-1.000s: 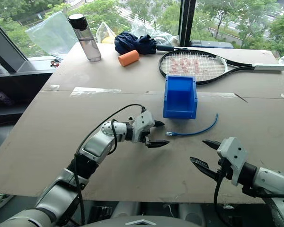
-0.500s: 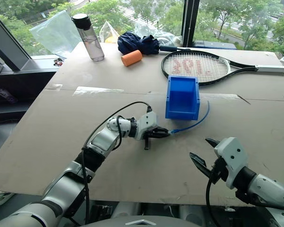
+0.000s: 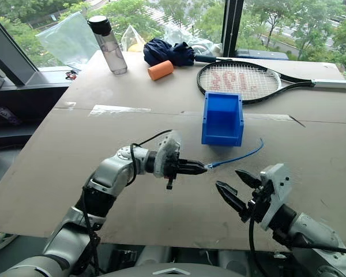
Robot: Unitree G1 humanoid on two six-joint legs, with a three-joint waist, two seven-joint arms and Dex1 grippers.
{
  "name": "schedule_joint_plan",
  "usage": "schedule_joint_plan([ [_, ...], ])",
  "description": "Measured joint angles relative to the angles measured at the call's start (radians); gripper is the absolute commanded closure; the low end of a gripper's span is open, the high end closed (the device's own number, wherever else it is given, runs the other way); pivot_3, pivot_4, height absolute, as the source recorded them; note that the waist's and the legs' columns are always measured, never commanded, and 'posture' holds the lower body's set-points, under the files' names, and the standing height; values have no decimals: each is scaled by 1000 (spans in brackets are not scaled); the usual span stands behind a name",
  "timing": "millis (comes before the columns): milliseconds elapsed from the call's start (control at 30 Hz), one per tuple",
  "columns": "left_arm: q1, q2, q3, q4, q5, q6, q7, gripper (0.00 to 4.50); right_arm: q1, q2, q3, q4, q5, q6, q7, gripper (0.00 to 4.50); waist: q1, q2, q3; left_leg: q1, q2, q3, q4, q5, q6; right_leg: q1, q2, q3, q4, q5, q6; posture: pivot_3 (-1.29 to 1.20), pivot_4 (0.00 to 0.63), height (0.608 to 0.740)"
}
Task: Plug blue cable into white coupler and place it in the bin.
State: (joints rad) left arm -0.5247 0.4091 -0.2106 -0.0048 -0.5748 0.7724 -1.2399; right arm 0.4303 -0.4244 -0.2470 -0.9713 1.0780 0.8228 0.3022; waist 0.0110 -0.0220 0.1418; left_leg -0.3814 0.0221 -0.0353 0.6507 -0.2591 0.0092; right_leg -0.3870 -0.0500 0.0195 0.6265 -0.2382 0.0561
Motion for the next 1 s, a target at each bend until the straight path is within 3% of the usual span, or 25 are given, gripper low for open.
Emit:
schedule_joint_plan([
  [100,-23,-5,70,-57,-169,209,27,4430,-19,-21,-6,5,204,-42,-95,1004,-6,0,0,1,-2,0,0,0,0,0,0,2,0,-2,3,0,150,740],
  [300,-50,-25,145,-67,-334,393,94,4430,-131,-16,44,30,367,-140,-211,1004,-13,0,0,1,-3,0,0,0,0,0,1,0,0,-2,3,0,150,740],
  [400,-70,-26,173,-87,-400,450,114,4500,-169,2,96,56,409,-178,-237,1844,-16,0,0,1,-2,1,-1,0,0,0,1,0,0,0,0,0,150,740],
  [600,-70,-26,180,-98,-439,485,154,4500,-191,-12,132,75,423,-214,-225,4463,-17,0,0,1,-3,1,-1,0,0,0,1,1,0,0,0,0,150,740],
  [933,-59,-28,192,-132,-486,486,201,4500,-181,-48,143,81,455,-261,-183,4463,-18,0,0,1,-3,1,-1,0,0,0,1,1,0,0,-1,0,150,740],
  [967,-58,-27,194,-134,-490,486,205,3785,-183,-50,145,83,456,-263,-180,4500,-18,0,0,1,-3,1,-1,0,0,0,1,1,0,0,-1,0,150,740],
  [1000,-57,-27,195,-135,-491,486,206,3604,-184,-50,145,83,456,-263,-180,4500,-18,0,0,1,-3,1,-1,0,0,0,1,1,0,0,-1,0,150,740],
])
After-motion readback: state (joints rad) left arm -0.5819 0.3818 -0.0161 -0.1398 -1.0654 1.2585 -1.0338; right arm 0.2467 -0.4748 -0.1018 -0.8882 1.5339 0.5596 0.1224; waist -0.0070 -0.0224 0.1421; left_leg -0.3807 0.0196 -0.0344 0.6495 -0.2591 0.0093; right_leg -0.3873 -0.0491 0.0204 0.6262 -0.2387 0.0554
